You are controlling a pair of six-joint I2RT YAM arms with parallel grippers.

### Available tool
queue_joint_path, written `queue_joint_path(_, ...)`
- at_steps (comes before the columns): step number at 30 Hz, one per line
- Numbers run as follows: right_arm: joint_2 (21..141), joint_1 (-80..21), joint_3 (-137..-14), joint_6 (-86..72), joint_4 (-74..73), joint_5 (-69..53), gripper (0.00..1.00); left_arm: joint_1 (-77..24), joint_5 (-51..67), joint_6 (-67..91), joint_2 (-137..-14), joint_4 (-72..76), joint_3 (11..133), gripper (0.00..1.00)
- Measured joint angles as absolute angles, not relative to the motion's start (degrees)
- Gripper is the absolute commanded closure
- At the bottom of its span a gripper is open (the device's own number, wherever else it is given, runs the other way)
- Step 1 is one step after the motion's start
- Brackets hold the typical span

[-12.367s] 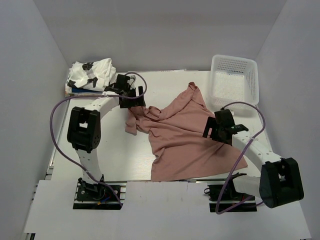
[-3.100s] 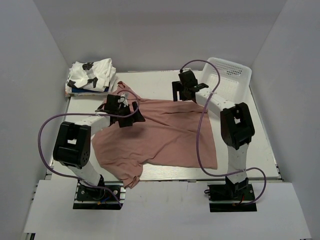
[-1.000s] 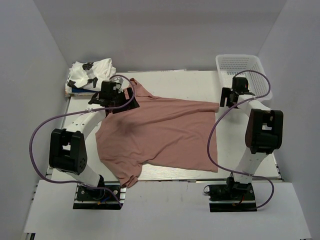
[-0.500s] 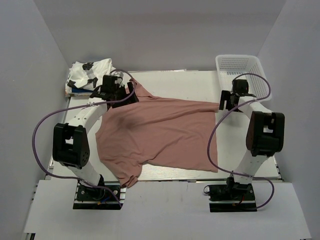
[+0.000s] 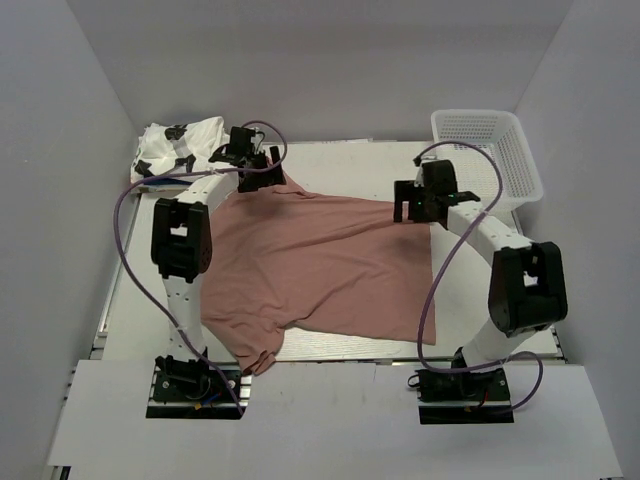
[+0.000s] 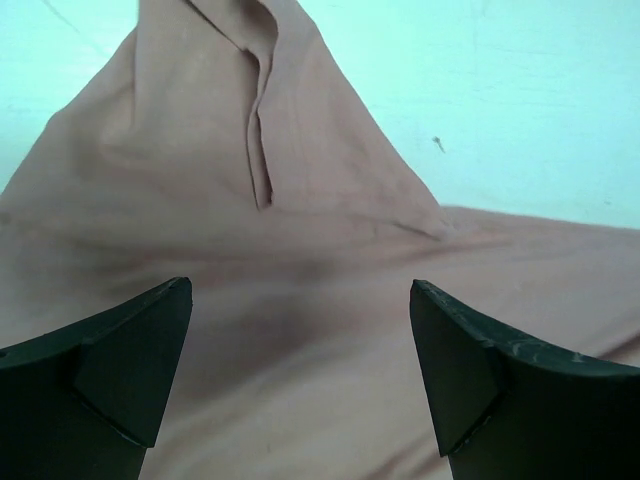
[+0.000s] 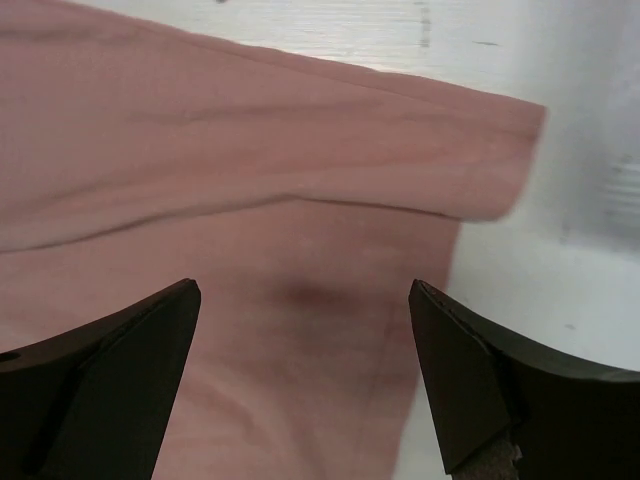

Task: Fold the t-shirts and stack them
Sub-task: Flatten out the tshirt

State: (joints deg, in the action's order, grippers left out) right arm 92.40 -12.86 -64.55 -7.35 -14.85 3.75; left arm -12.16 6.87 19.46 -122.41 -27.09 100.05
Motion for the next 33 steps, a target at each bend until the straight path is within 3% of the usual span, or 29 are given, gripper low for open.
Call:
queue_joint_path(5,100.4,-16.5,-69.0,-7.3,-15.5,3.2,0.10,-12.2,7.1,19.2,-131.7,-28.5,109.0,0.02)
queue_joint_path(9,103.6,-17.7,-70.1,-7.3,-16.3,3.5,0.10,-12.2,7.7,19.0,-137.7,-28.4,115.9,0.14)
queue_joint_path(15,103.7,-18.4,-70.0,-7.4,-16.5,4.2,0.10,-12.1,9.9,19.6,-139.4,-26.7,117.0,0.41)
queue_joint_path(19,103.9,-18.7,-70.0,-7.5,-16.5,4.7,0.10,-12.1,11.8,20.1,-139.4,-25.1,117.0,0.75)
queue_joint_path(20,104.0,-18.8,-70.0,-7.6,-16.5,4.8,0.10,-12.1,12.6,20.0,-139.4,-24.6,117.0,0.96)
queue_joint_path(21,104.3,-18.8,-70.0,-7.6,-16.5,4.9,0.10,-12.1,13.1,20.6,-139.4,-24.1,117.0,1.00)
queue_joint_path(33,105.7,-19.5,-70.0,-8.2,-16.4,6.5,0.10,-12.1,17.1,23.4,-142.2,-14.9,121.0,1.00)
